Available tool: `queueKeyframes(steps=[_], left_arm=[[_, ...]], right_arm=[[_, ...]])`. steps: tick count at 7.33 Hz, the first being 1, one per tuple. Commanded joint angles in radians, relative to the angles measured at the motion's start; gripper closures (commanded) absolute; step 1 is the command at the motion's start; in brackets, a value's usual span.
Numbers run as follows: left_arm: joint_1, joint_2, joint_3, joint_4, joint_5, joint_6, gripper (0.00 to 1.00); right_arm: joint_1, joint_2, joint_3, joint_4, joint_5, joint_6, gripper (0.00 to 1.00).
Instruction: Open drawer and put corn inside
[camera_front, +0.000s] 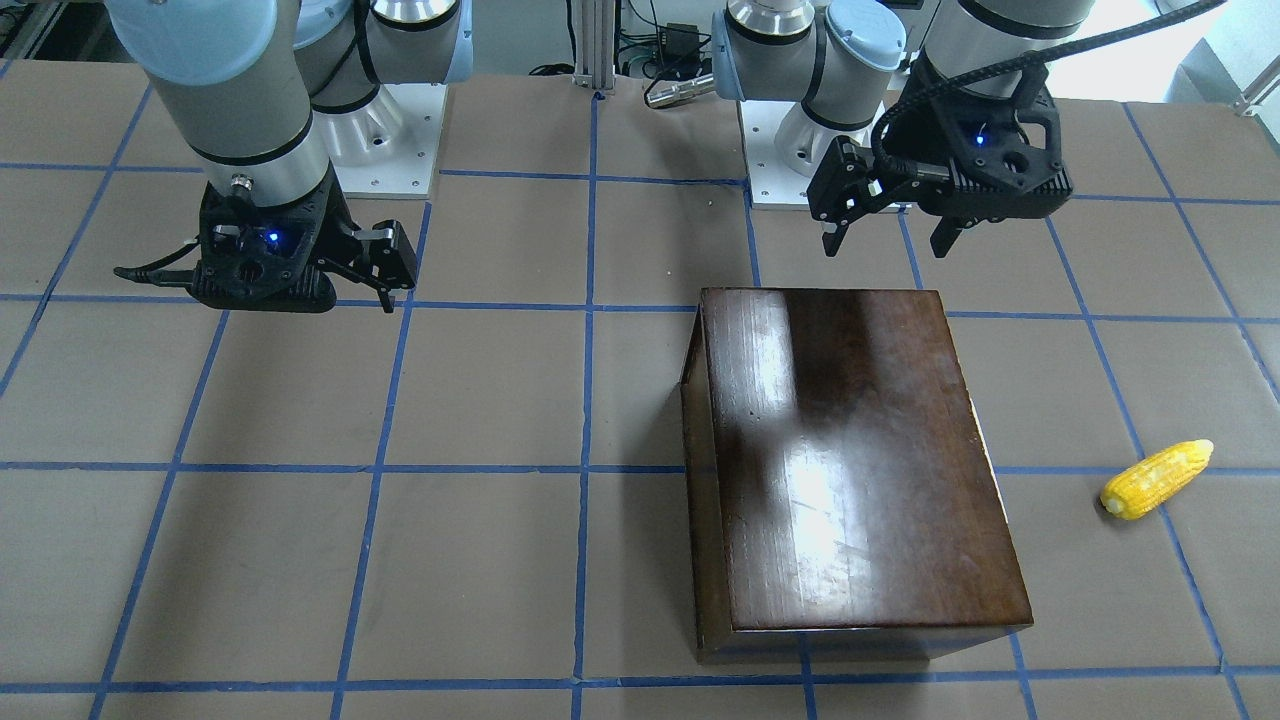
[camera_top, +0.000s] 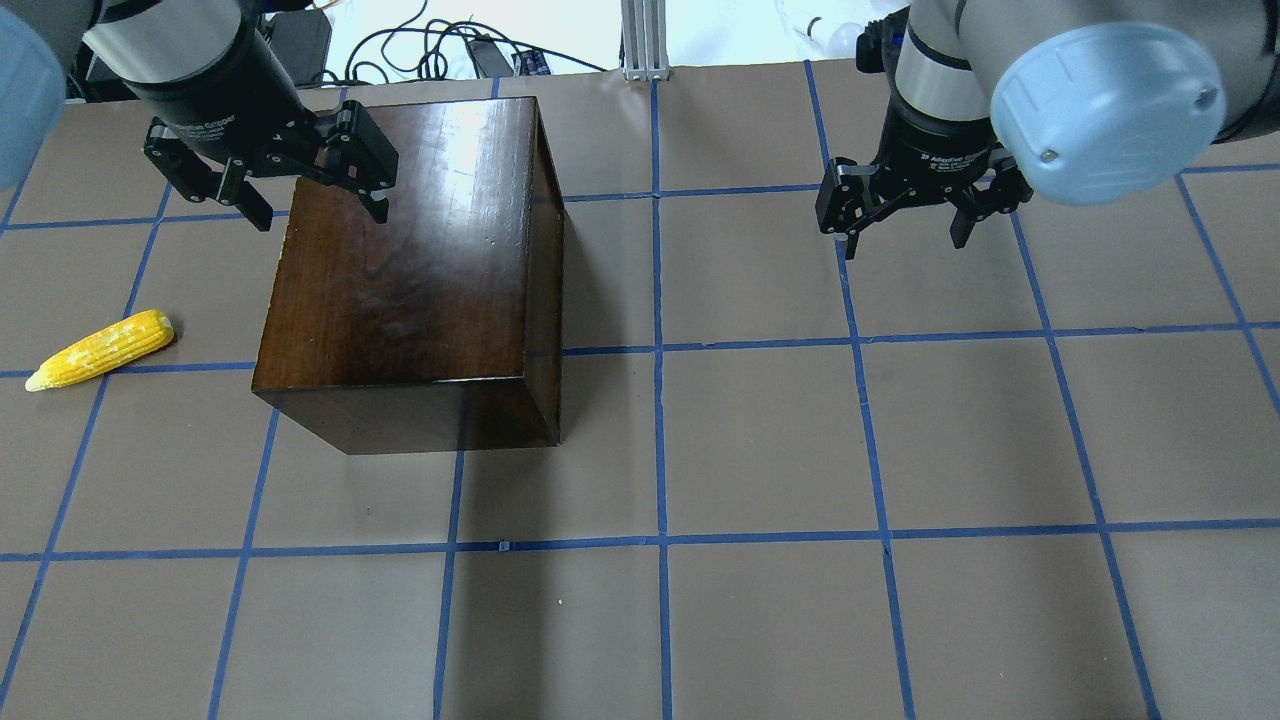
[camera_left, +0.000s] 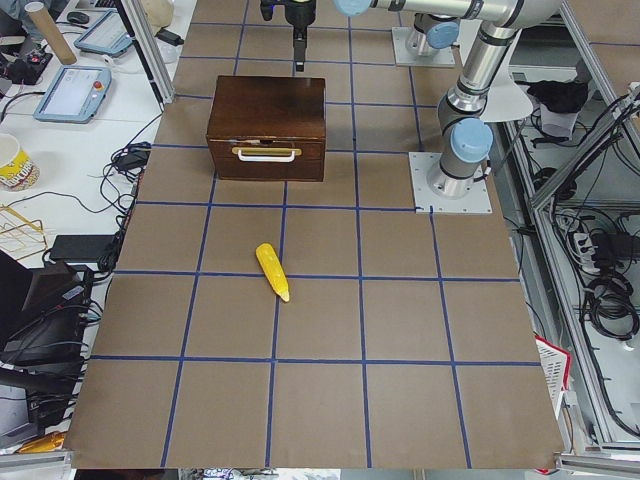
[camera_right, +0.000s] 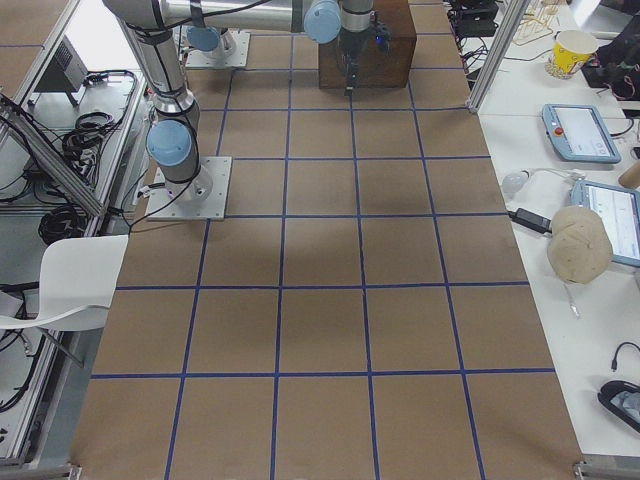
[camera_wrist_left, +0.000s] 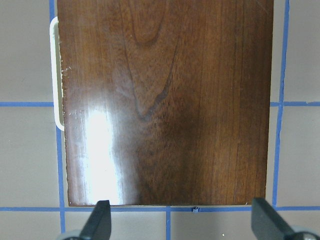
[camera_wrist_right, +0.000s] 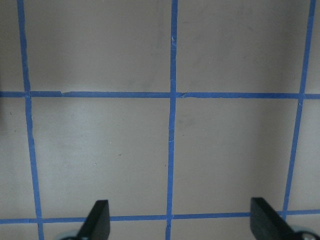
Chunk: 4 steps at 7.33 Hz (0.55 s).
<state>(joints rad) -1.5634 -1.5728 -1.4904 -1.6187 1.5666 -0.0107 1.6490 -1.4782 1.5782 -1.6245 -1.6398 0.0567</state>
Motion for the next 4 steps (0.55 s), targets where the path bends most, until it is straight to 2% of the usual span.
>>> queueKeyframes(steps=[1, 4], left_arm=[[0.0, -0.003, -0.004, 0.0, 0.003, 0.0, 0.0], [0.005, 0.0, -0.005, -0.001, 0.0, 0.003, 0.0]], right_arm=[[0.0, -0.001, 0.0, 0.0, 0.0, 0.0, 0.0], [0.0, 0.001, 0.0, 0.0, 0.0, 0.0, 0.0]])
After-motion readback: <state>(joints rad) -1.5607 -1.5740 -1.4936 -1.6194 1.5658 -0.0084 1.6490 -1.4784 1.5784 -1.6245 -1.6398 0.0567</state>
